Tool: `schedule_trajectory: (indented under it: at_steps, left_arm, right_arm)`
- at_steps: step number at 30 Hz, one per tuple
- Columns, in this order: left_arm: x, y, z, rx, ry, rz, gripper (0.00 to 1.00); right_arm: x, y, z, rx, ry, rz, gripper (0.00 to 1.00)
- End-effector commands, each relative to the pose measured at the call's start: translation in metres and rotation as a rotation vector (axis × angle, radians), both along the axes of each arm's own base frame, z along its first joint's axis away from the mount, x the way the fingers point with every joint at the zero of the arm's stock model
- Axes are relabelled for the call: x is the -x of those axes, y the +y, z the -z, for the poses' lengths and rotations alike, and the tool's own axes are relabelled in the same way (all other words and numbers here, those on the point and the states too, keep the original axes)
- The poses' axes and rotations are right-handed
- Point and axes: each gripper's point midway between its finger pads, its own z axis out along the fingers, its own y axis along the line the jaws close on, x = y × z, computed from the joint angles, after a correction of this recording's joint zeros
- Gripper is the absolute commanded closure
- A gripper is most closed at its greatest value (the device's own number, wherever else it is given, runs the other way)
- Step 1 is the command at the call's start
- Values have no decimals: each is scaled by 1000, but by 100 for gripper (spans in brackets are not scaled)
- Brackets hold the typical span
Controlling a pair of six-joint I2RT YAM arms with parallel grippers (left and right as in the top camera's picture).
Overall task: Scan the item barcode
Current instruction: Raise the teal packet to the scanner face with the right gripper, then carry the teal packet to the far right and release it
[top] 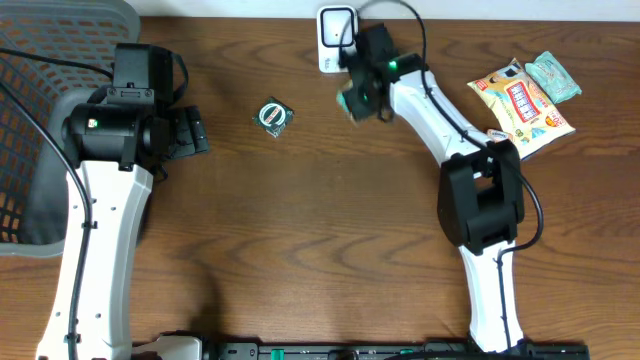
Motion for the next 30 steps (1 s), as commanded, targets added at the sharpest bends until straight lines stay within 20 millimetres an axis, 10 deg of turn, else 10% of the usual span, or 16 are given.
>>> schedule_trajectory:
  at_steps: [1, 10, 21, 30]
  left_arm:
    - [1, 5, -6, -12, -15, -17, 2]
    - [1, 5, -6, -12, -15, -17, 2]
    - [1, 5, -6, -12, -15, -17, 2]
    - [1, 5, -6, -12, -15, -17, 2]
  right_arm:
    - [-42, -16, -68, 192, -301, 64, 99]
    - [-99, 39, -122, 208, -714, -224, 99]
    - [-115, 31, -48, 301, -676, -221, 99]
    - [-118, 1, -149, 337, -854, -19, 99]
